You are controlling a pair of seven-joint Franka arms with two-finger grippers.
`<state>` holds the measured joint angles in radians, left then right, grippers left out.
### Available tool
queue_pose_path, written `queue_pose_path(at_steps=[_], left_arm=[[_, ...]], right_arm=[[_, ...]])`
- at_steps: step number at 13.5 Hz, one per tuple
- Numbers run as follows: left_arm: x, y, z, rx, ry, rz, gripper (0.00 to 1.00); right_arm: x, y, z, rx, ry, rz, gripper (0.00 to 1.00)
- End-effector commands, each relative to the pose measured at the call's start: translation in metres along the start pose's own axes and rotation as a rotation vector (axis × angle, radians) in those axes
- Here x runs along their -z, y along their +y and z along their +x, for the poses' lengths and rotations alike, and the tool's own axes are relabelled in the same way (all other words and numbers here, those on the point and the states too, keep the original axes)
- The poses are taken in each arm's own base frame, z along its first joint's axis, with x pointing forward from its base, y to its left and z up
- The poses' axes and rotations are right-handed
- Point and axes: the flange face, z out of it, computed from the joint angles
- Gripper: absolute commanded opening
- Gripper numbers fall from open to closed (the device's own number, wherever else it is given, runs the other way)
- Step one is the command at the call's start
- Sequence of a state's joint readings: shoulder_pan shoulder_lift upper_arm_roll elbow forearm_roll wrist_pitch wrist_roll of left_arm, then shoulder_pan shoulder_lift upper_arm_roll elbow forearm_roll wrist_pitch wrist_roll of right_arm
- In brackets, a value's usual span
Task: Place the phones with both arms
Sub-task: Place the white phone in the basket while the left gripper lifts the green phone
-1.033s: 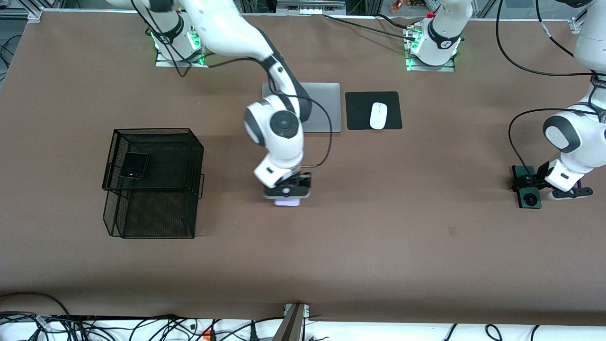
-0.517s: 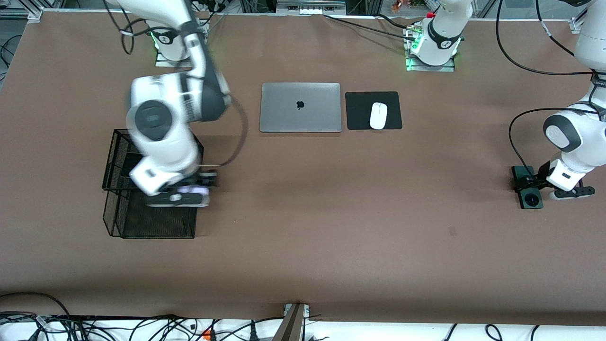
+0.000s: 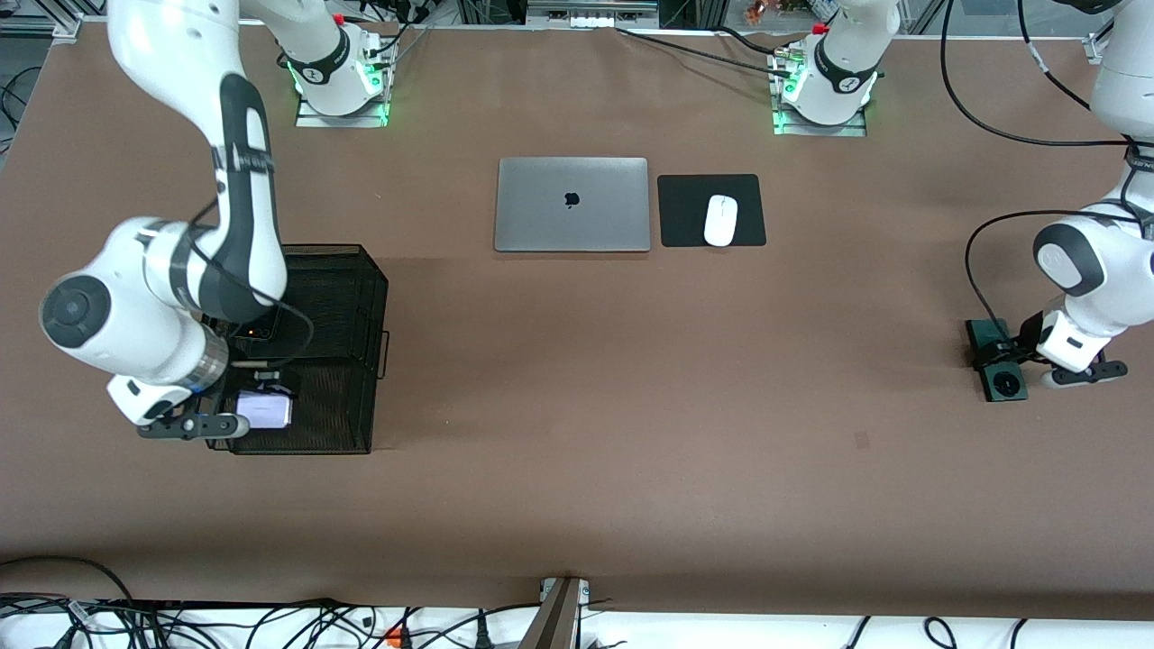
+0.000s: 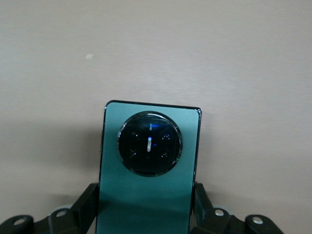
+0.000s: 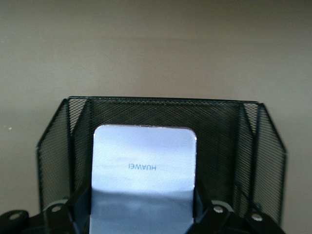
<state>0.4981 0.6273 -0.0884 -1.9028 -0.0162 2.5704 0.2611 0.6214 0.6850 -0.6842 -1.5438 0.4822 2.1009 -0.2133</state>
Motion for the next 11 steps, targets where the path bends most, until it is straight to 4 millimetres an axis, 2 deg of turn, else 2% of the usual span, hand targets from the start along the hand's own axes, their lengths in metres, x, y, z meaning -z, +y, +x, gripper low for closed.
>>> queue_pose_path(at_steps=[1,2,3,6,7,8,9,10,11], left_arm=[[0.024,0.024,0.033,0.013,-0.045,-0.018,0.0],[0.031,0.033,0.04,0.031,-0.057,-0.02,0.0],[0.036,0.052,0.046,0.04,-0.071,-0.021,0.0],[0.043,0.138,0.058,0.058,-0.096,-0.015,0.0],[0.043,0.166,0.058,0.05,-0.1,-0.014,0.0],[0.042,0.2,0.056,0.03,-0.11,-0.013,0.0],[0.04,0.237,0.051,0.017,-0.123,-0.009,0.0],[0.038,0.273,0.045,0.014,-0.129,-0.005,0.0],[0.038,0.309,0.037,0.006,-0.132,-0.001,0.0]], right_arm=[[-0.028,0.006,0.003,-0.018,-0.003,-0.002,0.0],[-0.037,0.007,0.0,-0.029,-0.018,0.008,0.0],[-0.042,0.008,-0.004,-0.038,-0.029,0.015,0.0],[-0.058,0.013,-0.007,-0.052,-0.05,0.009,0.0],[-0.061,0.013,-0.009,-0.069,-0.054,0.033,0.16],[-0.064,0.013,-0.011,-0.084,-0.053,0.05,0.38],[-0.063,0.013,-0.011,-0.09,-0.05,0.056,0.7],[-0.063,0.014,-0.01,-0.094,-0.048,0.06,0.88],[-0.062,0.014,-0.01,-0.1,-0.044,0.068,0.99]])
